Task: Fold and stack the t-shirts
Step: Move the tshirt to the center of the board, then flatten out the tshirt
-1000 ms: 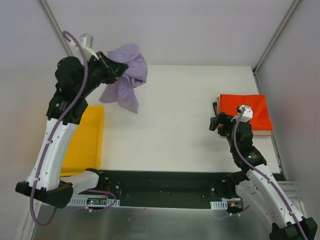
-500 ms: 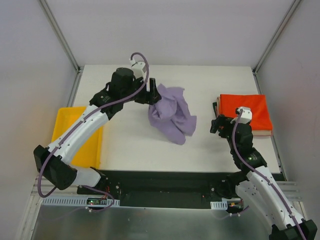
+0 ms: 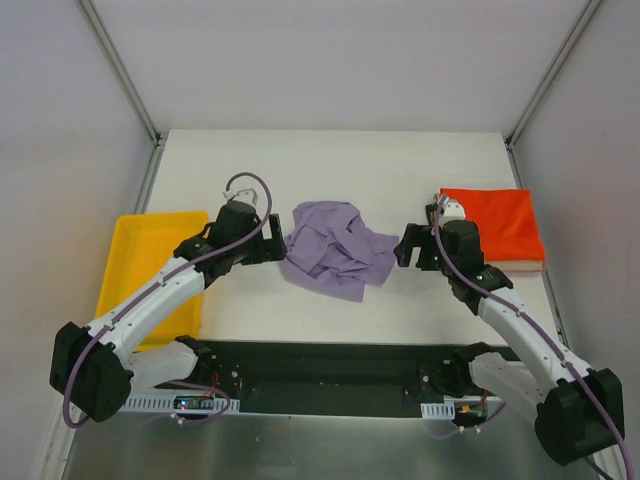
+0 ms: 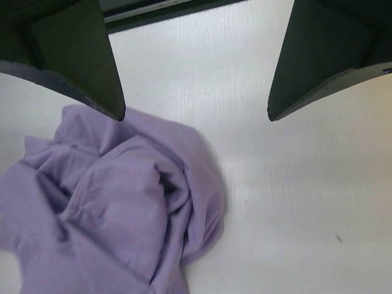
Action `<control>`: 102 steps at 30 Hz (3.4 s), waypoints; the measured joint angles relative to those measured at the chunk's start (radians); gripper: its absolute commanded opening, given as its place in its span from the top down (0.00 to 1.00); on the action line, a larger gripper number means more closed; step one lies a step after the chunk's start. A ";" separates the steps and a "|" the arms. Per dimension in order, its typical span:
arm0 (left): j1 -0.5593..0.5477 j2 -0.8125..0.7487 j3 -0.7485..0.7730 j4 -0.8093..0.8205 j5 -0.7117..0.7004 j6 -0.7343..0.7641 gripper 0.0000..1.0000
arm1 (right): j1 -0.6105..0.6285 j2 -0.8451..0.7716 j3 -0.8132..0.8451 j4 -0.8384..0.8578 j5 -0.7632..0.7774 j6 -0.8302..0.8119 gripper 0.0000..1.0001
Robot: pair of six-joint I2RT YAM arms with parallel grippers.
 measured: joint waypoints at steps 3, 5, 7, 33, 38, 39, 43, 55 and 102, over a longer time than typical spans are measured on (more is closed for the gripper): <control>0.000 -0.024 -0.132 0.039 0.045 -0.050 0.02 | 0.003 0.091 0.042 0.006 -0.124 0.001 0.03; 0.000 -0.024 -0.224 0.078 0.098 -0.079 0.03 | 0.019 0.138 0.062 0.019 -0.201 -0.009 0.03; 0.000 -0.023 -0.312 0.135 0.154 -0.113 0.07 | 0.062 0.186 0.085 0.029 -0.249 -0.039 0.03; 0.000 0.156 -0.256 0.389 0.003 -0.293 1.00 | 0.237 0.469 0.340 0.103 0.022 -0.362 0.99; -0.001 -0.110 -0.208 0.316 -0.170 -0.217 1.00 | 0.238 0.242 0.360 0.036 0.132 -0.355 0.99; -0.002 -0.164 -0.189 0.308 -0.198 -0.197 1.00 | 0.238 0.196 0.374 0.021 0.145 -0.356 0.99; -0.003 -0.333 -0.090 0.295 -0.254 -0.104 1.00 | 0.243 0.045 0.452 -0.049 0.133 -0.357 0.99; -0.015 -0.555 0.195 0.274 0.076 0.099 1.00 | 0.248 -0.201 0.816 -0.275 -0.092 -0.279 0.99; 0.066 -0.271 -0.320 0.060 0.046 -0.195 0.01 | 0.511 0.086 0.157 -0.378 0.023 0.070 0.02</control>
